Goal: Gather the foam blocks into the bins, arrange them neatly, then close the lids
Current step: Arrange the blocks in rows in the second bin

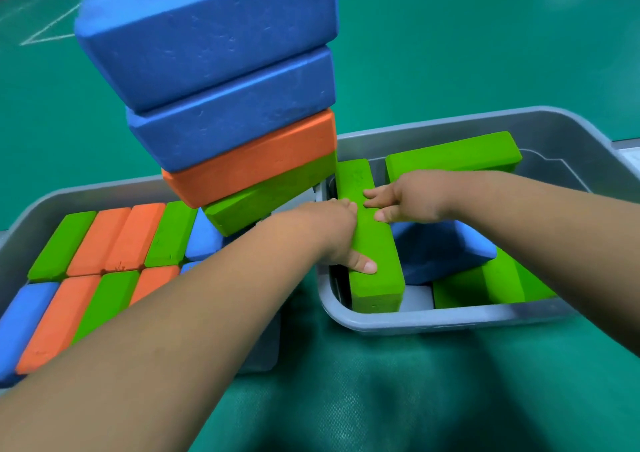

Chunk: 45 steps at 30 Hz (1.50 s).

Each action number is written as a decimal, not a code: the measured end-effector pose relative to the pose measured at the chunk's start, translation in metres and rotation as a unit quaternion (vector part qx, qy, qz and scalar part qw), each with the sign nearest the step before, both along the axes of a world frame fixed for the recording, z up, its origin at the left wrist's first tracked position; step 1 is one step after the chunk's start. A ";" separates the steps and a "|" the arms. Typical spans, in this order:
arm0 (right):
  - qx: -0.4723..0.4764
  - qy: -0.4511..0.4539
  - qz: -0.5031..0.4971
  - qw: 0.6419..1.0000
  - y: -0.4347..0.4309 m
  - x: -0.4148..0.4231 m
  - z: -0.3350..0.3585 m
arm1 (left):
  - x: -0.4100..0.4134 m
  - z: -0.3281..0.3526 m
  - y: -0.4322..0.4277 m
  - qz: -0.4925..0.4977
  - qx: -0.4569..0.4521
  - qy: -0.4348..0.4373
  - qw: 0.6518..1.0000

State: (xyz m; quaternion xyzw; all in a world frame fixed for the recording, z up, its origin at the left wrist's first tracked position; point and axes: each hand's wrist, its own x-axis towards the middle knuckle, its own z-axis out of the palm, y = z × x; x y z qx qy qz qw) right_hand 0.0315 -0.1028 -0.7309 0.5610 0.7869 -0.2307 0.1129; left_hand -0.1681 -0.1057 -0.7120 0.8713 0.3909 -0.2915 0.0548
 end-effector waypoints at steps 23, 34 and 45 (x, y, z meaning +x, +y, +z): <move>0.088 -0.035 0.040 0.995 -0.043 -0.002 0.003 | 0.009 -0.003 -0.036 -0.052 0.065 0.060 0.995; 0.040 -0.083 0.049 0.995 -0.041 -0.010 0.003 | 0.020 -0.019 -0.028 -0.009 0.055 0.120 0.991; 0.095 -0.082 0.000 0.992 -0.063 0.006 0.011 | -0.001 -0.006 -0.027 -0.050 0.060 0.045 0.996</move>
